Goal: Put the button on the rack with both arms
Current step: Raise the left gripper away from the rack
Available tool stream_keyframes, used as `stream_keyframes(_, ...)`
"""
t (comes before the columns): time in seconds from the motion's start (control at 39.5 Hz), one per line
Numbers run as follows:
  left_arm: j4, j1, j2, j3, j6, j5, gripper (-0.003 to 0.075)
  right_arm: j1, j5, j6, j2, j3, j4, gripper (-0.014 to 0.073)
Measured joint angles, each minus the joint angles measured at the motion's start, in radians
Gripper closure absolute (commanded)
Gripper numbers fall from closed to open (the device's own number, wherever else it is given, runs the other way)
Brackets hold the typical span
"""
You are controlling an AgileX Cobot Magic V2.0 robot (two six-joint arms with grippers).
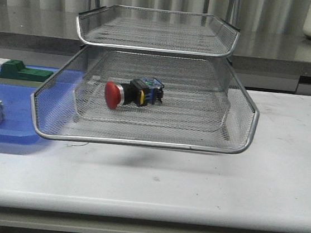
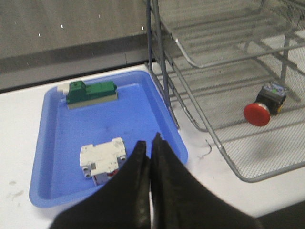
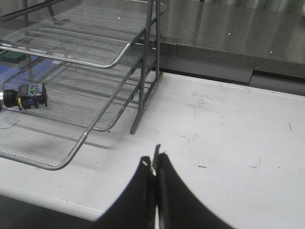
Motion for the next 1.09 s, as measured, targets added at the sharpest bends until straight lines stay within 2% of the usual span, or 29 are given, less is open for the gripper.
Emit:
stream_keyframes(0.2,-0.001,0.000,-0.142,0.038,0.000,-0.025,0.0739,0.000,0.000,0.000,0.000,0.000,0.000,0.0704)
stream_keyframes(0.51,-0.001,0.000,-0.150,0.040,0.000,-0.027,0.0739,0.000,-0.002,0.000,0.000,0.000,0.013,0.0704)
stream_keyframes(0.66,-0.002,0.000,-0.150,0.043,0.000,-0.028,0.0739,0.000,-0.054,0.000,0.019,0.000,0.032,0.0704)
stream_keyframes(0.81,-0.002,0.000,-0.150,0.043,0.000,-0.028,0.0739,0.000,-0.126,-0.030,0.189,-0.017,0.038,0.0704)
stream_keyframes(0.94,-0.002,0.000,-0.150,0.043,0.000,-0.030,0.0739,0.020,-0.174,-0.048,0.413,-0.096,0.038,0.0704)
stream_keyframes(1.09,-0.002,0.000,-0.150,0.043,0.000,-0.030,0.0739,0.158,-0.230,-0.051,0.637,-0.201,0.040,0.0704)
